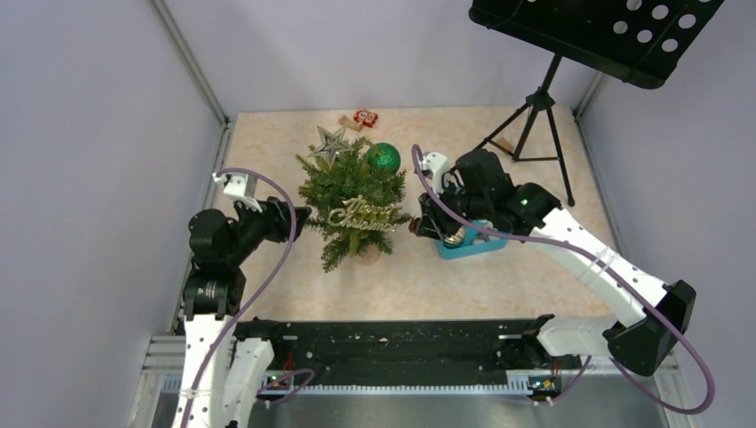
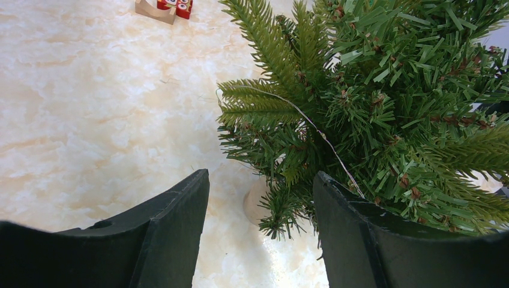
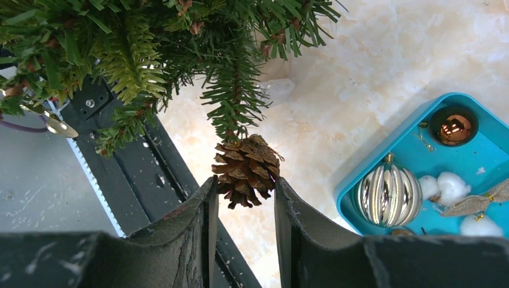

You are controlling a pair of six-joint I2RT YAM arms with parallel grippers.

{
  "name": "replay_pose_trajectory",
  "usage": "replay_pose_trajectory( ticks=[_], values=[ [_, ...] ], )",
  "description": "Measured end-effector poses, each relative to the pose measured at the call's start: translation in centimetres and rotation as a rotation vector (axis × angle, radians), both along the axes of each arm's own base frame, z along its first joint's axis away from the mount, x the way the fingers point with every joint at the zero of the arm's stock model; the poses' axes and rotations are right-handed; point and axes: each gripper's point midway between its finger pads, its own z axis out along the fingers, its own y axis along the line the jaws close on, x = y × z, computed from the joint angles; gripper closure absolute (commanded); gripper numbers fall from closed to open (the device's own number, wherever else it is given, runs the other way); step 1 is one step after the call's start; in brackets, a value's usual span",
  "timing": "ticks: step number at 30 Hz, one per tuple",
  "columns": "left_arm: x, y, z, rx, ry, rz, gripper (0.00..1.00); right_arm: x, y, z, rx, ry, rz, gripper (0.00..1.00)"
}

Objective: Decorate the small christmas tree

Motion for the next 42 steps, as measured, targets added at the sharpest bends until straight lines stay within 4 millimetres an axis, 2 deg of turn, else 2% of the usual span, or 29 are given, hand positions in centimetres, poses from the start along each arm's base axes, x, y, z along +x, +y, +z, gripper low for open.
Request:
replay_pose_trajectory(
  ticks=[11,17,20,24,28,34,36,38,40,42],
  values=[
    [0.0,0.0,0.0,0.001,0.000,0.000,0.31,-0.3,-0.4,0.0,-0.012,0.020,-0.022,1.00],
    [0.0,0.0,0.0,0.016,-0.009,-0.007,0.31,-1.6,-2.4,1.3,-0.041,-0.004,-0.035,1.00],
    [-0.2,-0.1,0.2,0.031,-0.019,-0.023,0.31,-2.3,-3.2,3.5,-0.021,-0.040,-0.030,1.00],
    [-0.8,-0.9,2.7,0.052,-0.087,-0.086,0.32,-1.9,-3.4,7.4,0.023,-0.138,-0.027,1.00],
    [-2.0,-1.9,5.9,0.054,-0.170,-0.161,0.32,0.1,-3.6,9.9,0.012,-0.275,-0.050,1.00],
    [-2.6,-2.7,8.3,0.044,-0.207,-0.219,0.34,4.3,-2.3,11.4,-0.061,-0.474,0.008,1.00],
    [-2.4,-2.9,9.5,0.043,-0.219,-0.232,0.34,5.4,-1.7,13.1,-0.063,-0.555,0.036,1.00],
    [-2.4,-3.1,10.8,0.044,-0.235,-0.246,0.34,6.4,-1.0,15.6,-0.043,-0.652,0.055,1.00],
    [-2.6,-3.3,12.0,0.050,-0.262,-0.263,0.35,6.8,-0.4,17.5,-0.016,-0.730,0.073,1.00],
    [-2.9,-3.5,12.8,0.054,-0.281,-0.275,0.35,6.9,-0.1,18.5,-0.002,-0.786,0.101,1.00]
  ],
)
